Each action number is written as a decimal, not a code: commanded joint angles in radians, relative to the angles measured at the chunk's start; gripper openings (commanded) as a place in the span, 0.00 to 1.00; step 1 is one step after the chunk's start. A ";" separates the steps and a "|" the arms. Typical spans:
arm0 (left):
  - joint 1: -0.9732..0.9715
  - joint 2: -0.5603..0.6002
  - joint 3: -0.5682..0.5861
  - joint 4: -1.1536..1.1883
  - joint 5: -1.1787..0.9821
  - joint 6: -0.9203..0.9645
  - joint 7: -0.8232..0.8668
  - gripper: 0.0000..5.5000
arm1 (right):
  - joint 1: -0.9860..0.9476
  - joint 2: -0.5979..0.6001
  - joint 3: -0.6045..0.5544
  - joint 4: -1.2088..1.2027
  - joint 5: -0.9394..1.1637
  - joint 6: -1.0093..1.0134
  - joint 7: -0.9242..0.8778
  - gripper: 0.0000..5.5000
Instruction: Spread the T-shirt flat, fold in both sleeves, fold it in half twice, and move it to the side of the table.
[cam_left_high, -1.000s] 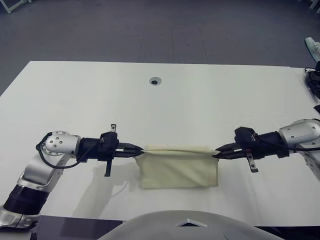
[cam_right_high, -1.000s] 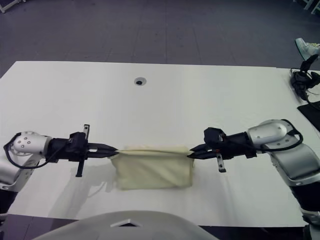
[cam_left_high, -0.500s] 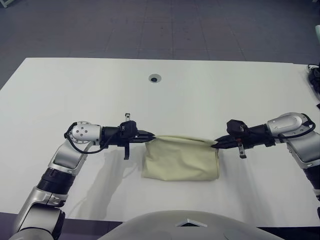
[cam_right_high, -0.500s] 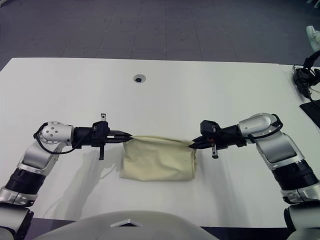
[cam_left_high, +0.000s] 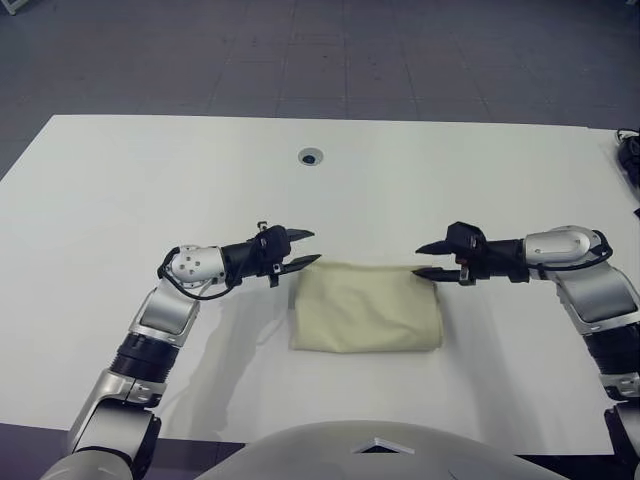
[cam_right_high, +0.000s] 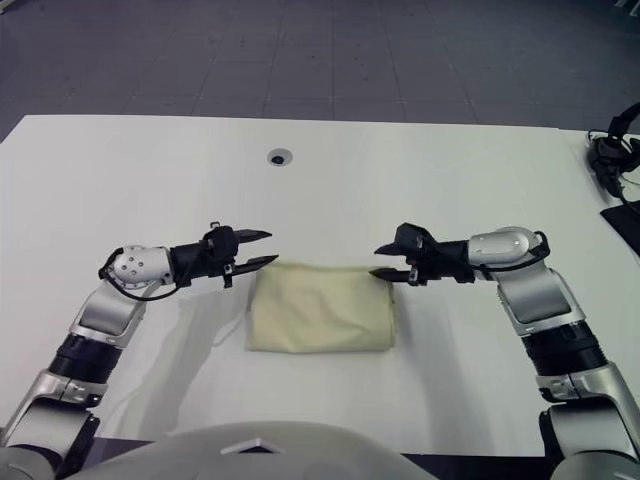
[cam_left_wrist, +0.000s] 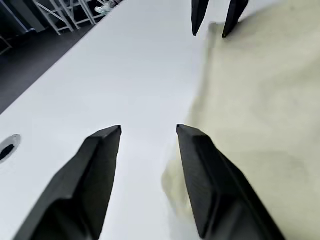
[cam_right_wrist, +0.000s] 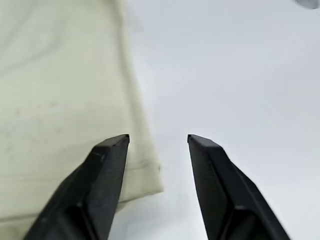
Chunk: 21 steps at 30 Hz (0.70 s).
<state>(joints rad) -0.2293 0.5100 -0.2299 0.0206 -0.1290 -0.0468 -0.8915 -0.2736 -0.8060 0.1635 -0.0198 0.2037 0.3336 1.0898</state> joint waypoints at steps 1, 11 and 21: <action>0.014 -0.015 0.031 -0.031 0.017 -0.014 0.058 0.50 | -0.024 0.058 -0.070 0.001 -0.025 -0.040 -0.135 0.51; 0.096 -0.039 0.064 -0.126 0.012 -0.019 0.144 0.83 | 0.078 0.170 -0.118 -0.117 -0.111 -0.191 -0.389 0.82; 0.184 0.027 -0.108 -0.060 0.222 -0.113 0.098 0.98 | 0.384 0.116 -0.029 -0.092 0.045 -0.235 -0.081 0.98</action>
<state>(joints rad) -0.0424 0.5005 -0.3019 -0.0791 0.0251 -0.1435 -0.7820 0.0807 -0.6511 0.0926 -0.2127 0.3075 0.1475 0.9649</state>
